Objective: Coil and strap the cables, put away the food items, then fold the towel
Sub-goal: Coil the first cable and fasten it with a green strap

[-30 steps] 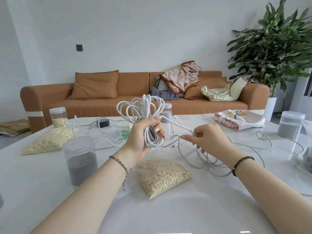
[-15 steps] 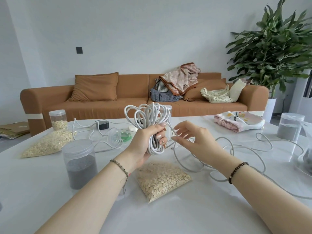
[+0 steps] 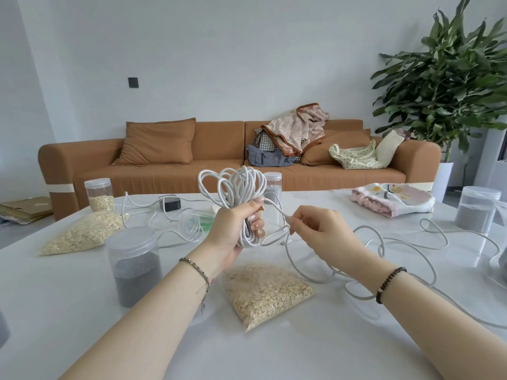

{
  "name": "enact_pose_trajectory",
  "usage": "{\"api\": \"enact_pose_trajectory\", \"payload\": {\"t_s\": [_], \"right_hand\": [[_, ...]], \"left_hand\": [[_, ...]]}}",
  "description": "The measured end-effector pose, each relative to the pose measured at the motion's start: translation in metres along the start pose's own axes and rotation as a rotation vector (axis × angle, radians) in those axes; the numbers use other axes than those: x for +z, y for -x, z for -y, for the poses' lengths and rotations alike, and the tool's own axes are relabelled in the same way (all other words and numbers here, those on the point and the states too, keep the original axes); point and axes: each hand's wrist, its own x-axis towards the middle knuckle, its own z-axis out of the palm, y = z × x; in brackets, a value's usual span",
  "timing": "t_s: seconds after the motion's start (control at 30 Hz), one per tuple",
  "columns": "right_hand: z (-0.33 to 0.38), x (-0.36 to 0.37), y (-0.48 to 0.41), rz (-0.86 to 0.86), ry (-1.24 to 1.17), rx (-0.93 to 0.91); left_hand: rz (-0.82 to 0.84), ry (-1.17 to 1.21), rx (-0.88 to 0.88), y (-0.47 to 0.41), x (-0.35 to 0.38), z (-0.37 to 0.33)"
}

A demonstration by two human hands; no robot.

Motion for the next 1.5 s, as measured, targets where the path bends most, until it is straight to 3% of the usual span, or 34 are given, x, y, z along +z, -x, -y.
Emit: {"api": "enact_pose_trajectory", "payload": {"t_s": [0.3,0.47,0.7,0.9,1.07,1.3,1.5], "right_hand": [[-0.002,-0.006,-0.001,0.06,-0.037,-0.005],[-0.008,-0.011,-0.005,-0.026,-0.017,-0.01],[-0.008,-0.008,-0.007,-0.058,0.131,0.18],[0.0,-0.003,-0.008,-0.133,-0.396,0.2],[0.014,-0.013,-0.008,-0.374,-0.537,0.06],[0.019,-0.017,-0.003,-0.405,-0.481,0.08],[0.013,-0.021,-0.004,-0.474,-0.418,0.117]], "left_hand": [[-0.103,0.094,0.166,-0.006,-0.008,-0.005],[-0.05,0.153,0.148,-0.003,-0.002,-0.007],[-0.073,0.187,0.183,-0.002,0.0,-0.01],[-0.065,0.112,0.12,-0.002,-0.001,-0.005],[-0.057,-0.102,0.059,0.0,0.002,0.004],[0.116,-0.105,-0.032,0.008,0.006,0.001],[0.254,-0.289,-0.099,0.013,0.004,-0.002]]}}
